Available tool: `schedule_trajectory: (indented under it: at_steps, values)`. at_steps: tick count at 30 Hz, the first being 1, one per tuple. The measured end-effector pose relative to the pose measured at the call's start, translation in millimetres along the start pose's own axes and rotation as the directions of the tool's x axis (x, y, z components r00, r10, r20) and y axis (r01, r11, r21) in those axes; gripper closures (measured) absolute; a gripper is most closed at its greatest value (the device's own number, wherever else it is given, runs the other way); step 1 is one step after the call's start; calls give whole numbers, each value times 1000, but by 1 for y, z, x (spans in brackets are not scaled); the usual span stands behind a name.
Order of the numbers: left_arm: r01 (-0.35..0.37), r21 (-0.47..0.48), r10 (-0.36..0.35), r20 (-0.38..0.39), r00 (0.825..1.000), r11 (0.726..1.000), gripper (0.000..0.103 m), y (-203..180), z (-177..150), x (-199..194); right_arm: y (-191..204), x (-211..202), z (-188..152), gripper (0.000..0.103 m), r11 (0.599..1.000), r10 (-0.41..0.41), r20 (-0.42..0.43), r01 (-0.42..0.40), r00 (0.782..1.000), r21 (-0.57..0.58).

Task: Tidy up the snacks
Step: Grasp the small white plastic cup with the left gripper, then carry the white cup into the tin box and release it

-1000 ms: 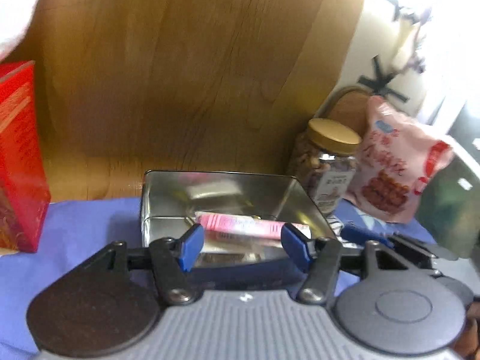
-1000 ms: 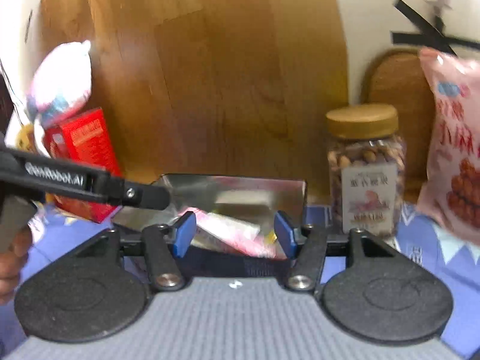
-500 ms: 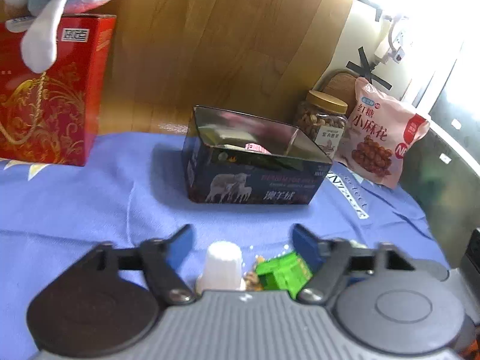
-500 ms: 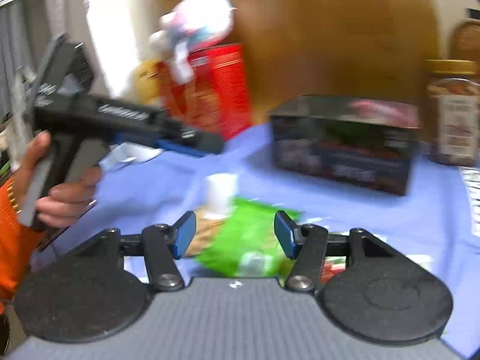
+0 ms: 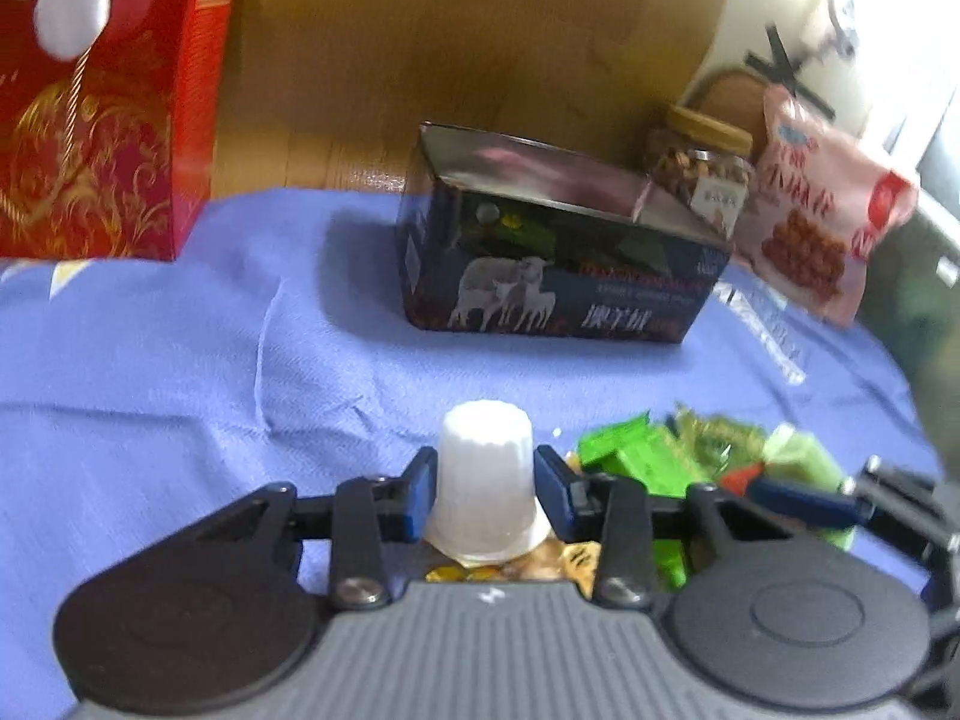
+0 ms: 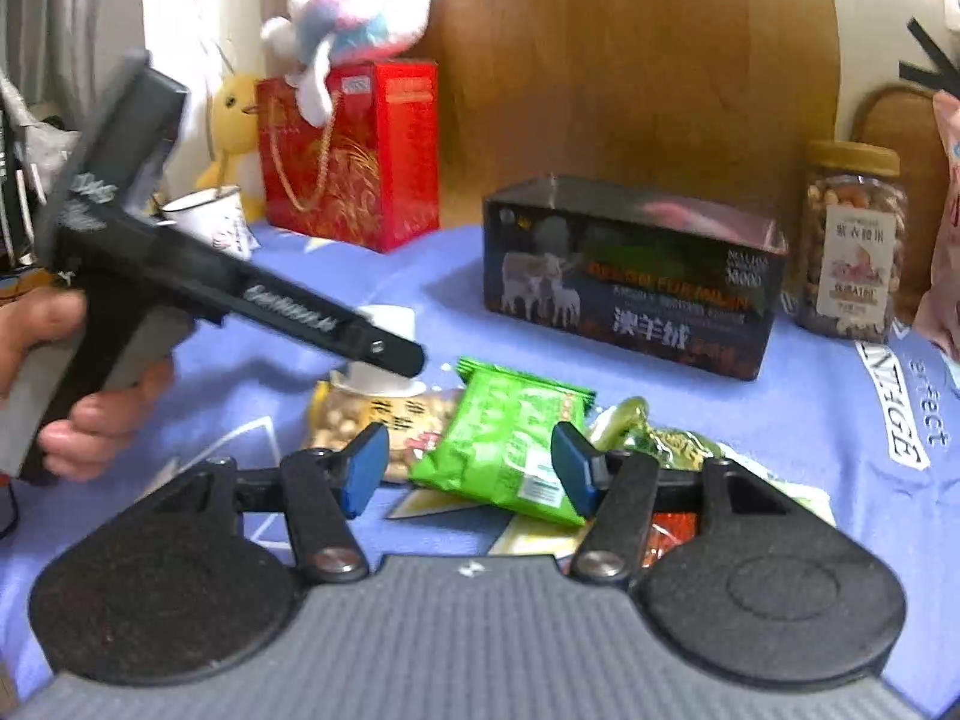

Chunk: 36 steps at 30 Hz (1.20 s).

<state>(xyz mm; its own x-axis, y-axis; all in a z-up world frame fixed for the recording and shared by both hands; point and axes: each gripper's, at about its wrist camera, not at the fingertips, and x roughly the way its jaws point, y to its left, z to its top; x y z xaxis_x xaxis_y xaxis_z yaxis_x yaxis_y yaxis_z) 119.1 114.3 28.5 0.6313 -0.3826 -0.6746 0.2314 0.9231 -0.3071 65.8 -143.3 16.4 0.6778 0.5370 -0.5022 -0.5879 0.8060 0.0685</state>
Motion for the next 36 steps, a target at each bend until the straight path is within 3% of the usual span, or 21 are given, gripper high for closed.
schedule_trajectory:
  at_steps: [6, 14, 19, 24, 25, 28, 31, 33, 36]
  values:
    - [90, -10, -89, 51, 995, 996, 68, -15, 15, -17, 11, -2, 8, 41, 998, 61, 51, -61, 997, 9]
    - [70, 54, -76, 122, 990, 996, 68, -50, 82, 11, 4, 12, 20, 42, 992, 30, 68, -38, 997, 124]
    - [-32, 86, 17, 166, 986, 996, 68, -59, 123, 42, -18, -1, 13, 42, 980, -15, 83, -2, 996, 200]
    - [-130, 113, 120, 92, 988, 985, 67, -60, 132, 85, -44, -29, -3, 42, 951, -69, 114, 31, 991, 306]
    - [-144, 115, 135, 84, 987, 983, 65, -58, 130, 88, -48, -35, -7, 42, 946, -83, 114, 43, 990, 320]
    - [-174, 112, 163, 105, 981, 978, 39, -59, 123, 81, -64, -53, -22, 42, 927, -141, 110, 92, 984, 363]
    - [-190, 117, 168, 177, 970, 975, 32, -63, 116, 49, -84, -69, -37, 42, 895, -192, 98, 133, 977, 425]
    - [-168, 102, 144, 210, 967, 980, 34, -69, 108, 27, -96, -74, -45, 42, 877, -223, 80, 164, 972, 452]
    - [-4, 117, -14, 157, 988, 993, 34, -89, 81, 9, -109, -81, -61, 41, 843, -226, 59, 164, 972, 512]
